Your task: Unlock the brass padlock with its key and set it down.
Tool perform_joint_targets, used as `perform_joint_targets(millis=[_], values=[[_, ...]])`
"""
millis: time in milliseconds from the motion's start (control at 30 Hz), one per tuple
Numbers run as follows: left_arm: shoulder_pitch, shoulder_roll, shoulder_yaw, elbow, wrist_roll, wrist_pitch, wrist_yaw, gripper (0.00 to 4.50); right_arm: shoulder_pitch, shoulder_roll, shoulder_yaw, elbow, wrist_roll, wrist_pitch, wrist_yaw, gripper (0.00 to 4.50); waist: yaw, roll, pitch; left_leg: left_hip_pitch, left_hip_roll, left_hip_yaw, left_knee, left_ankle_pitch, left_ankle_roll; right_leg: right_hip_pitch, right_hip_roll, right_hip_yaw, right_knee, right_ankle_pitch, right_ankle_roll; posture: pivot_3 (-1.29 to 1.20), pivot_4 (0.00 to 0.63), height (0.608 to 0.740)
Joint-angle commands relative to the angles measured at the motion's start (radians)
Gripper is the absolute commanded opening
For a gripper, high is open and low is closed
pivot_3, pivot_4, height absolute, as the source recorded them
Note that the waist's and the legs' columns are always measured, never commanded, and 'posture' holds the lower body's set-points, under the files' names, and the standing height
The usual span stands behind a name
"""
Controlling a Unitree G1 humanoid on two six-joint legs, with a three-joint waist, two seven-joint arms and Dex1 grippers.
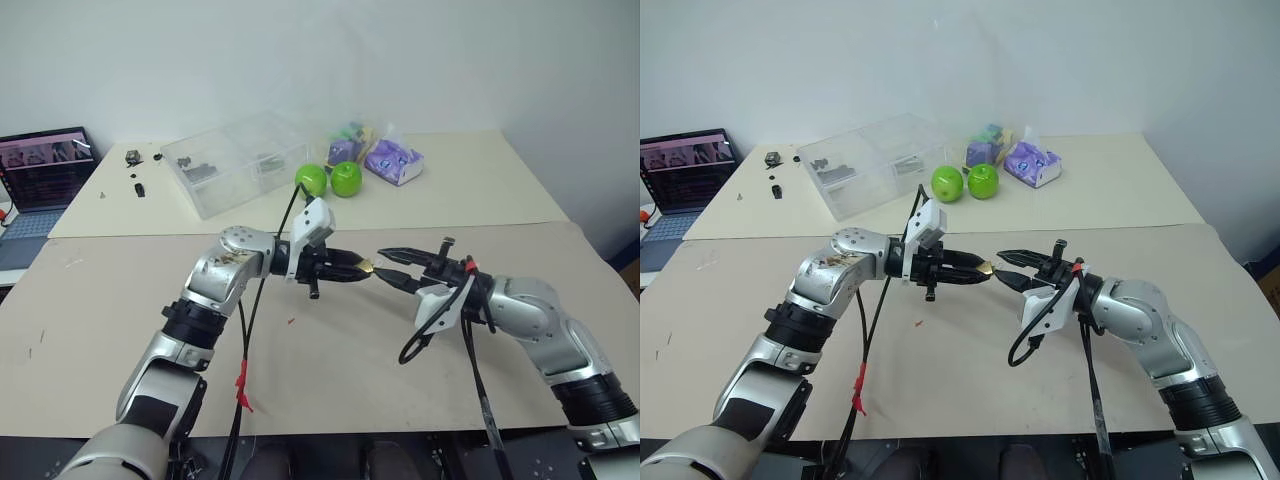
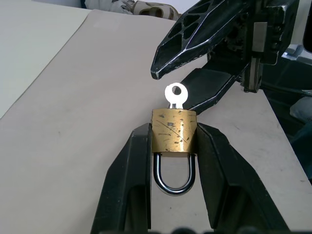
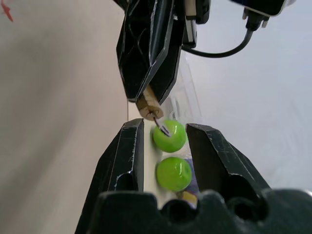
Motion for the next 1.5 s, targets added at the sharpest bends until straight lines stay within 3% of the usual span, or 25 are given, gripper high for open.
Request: perform_joint_targets(millis=[33, 167, 367, 800, 1033, 1233, 1500], values=[[-0.032, 0.001, 0.011, -0.039, -0.012, -0.003, -0.001, 0.83, -0.028, -0.002, -0.038, -0.05, 0.007, -0.034, -0.028, 1.78, 0.0, 0.0, 0.0, 0.0, 0.0, 0.0, 0.0, 0.0, 0.0, 0.0, 0.0, 0.0, 0.0, 0.0, 0.0, 0.0, 0.15, 0.74], [-0.027, -0.001, 0.012, -0.046, -0.013, -0.004, 0.005, 0.83, -0.032, -0.007, -0.049, -0.054, 0.01, -0.043, -0.033, 1.78, 0.0, 0.0, 0.0, 0.0, 0.0, 0.0, 0.0, 0.0, 0.0, 0.0, 0.0, 0.0, 0.0, 0.0, 0.0, 0.0, 0.15, 0.74], [-0.032, -0.007, 0.013, -0.048, -0.016, 0.001, 0.007, 0.83, -0.03, -0.006, -0.051, -0.055, 0.013, -0.057, -0.036, 0.1, 0.0, 0.0, 0.0, 0.0, 0.0, 0.001, 0.0, 0.0, 0.0, 0.0, 0.0, 0.001, 0.0, 0.0, 0.0, 0.0, 0.15, 0.74], [-0.06, 0.008, -0.01, -0.078, 0.024, -0.054, -0.002, 0.83, -0.031, -0.014, -0.01, -0.067, 0.068, -0.024, 0.042, 0.1, 0.0, 0.0, 0.0, 0.0, 0.0, 0.001, 0.0, 0.0, 0.0, 0.0, 0.0, 0.001, 0.0, 0.0, 0.0, 0.0, 0.15, 0.74], [-0.104, 0.024, -0.044, -0.073, 0.114, -0.173, 0.014, 0.83, -0.067, -0.015, 0.037, -0.093, 0.199, 0.172, 0.229, 0.1, -0.001, 0.0, 0.0, 0.0, 0.0, 0.001, 0.0, 0.0, 0.0, 0.0, 0.0, 0.001, 0.0, 0.0, 0.0, 0.0, 0.15, 0.74], [-0.101, 0.046, -0.08, -0.078, 0.19, -0.285, 0.006, 0.83, -0.098, -0.009, 0.033, -0.111, 0.239, 0.283, 0.305, 0.1, 0.002, 0.0, 0.0, 0.0, 0.0, 0.001, 0.0, 0.0, 0.0, 0.0, 0.0, 0.001, -0.001, 0.0, 0.0, 0.0, 0.15, 0.74], [-0.095, 0.016, -0.046, -0.096, 0.14, -0.192, 0.019, 0.83, -0.107, -0.005, 0.027, -0.109, 0.205, 0.246, 0.312, 0.1, 0.002, 0.0, 0.0, 0.0, 0.0, 0.001, 0.0, 0.0, 0.0, 0.0, 0.0, 0.001, 0.0, 0.0, 0.0, 0.0, 0.15, 0.74]])
